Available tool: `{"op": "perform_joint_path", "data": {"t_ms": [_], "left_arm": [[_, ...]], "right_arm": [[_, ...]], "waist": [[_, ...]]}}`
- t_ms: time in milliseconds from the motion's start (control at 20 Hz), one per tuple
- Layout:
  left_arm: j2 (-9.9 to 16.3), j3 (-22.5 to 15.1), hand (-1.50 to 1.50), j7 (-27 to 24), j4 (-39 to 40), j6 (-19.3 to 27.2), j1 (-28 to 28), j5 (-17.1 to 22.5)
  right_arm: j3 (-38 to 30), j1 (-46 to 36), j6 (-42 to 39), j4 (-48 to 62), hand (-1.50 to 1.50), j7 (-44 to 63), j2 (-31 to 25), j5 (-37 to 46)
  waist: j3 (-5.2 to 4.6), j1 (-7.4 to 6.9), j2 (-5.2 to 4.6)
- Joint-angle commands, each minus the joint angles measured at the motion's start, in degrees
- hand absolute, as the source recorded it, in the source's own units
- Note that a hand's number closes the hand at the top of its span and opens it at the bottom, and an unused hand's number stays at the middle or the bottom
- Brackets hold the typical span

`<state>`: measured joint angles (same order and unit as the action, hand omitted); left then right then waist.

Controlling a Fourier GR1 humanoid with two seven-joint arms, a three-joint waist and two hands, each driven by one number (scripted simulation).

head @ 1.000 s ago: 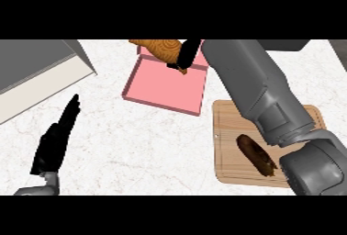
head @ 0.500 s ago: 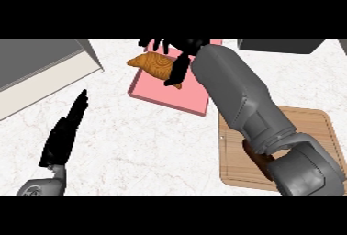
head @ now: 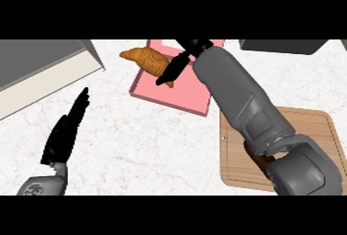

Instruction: Pick the croissant from the cutting board and place it in the cardboard box

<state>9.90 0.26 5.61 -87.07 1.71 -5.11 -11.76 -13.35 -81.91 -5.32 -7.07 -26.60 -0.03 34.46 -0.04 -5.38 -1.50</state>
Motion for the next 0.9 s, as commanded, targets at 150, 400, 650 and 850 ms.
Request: {"op": "perform_joint_path", "data": {"t_ms": [150, 400, 650, 850], "left_arm": [[1.45, 0.97, 0.0, 0.45, -2.21, -1.43, 0.93, 1.07], [0.44, 0.75, 0.0, 0.3, -0.91, 0.09, 0.11, -0.01], [-1.25, -1.13, 0.0, 0.48, -0.76, 1.12, -0.72, -1.45], [-0.19, -0.01, 0.0, -0.49, -2.19, -0.02, 0.75, -0.01]], "right_arm": [[-10.51, -1.34, -1.56, -0.81, -1.5, 3.08, -1.04, -10.57], [-15.35, -0.42, -5.64, -1.32, -1.5, 3.49, -9.84, -15.09], [-18.02, 0.77, -3.67, -1.19, -1.5, 5.71, -15.63, -17.08], [-19.5, 2.77, -10.01, -0.83, -1.5, 5.74, -22.89, -18.37]], "waist": [[0.04, 0.21, -0.18], [0.05, 0.57, -0.76], [0.08, 0.22, -1.36], [0.16, -0.64, -1.51]]}}
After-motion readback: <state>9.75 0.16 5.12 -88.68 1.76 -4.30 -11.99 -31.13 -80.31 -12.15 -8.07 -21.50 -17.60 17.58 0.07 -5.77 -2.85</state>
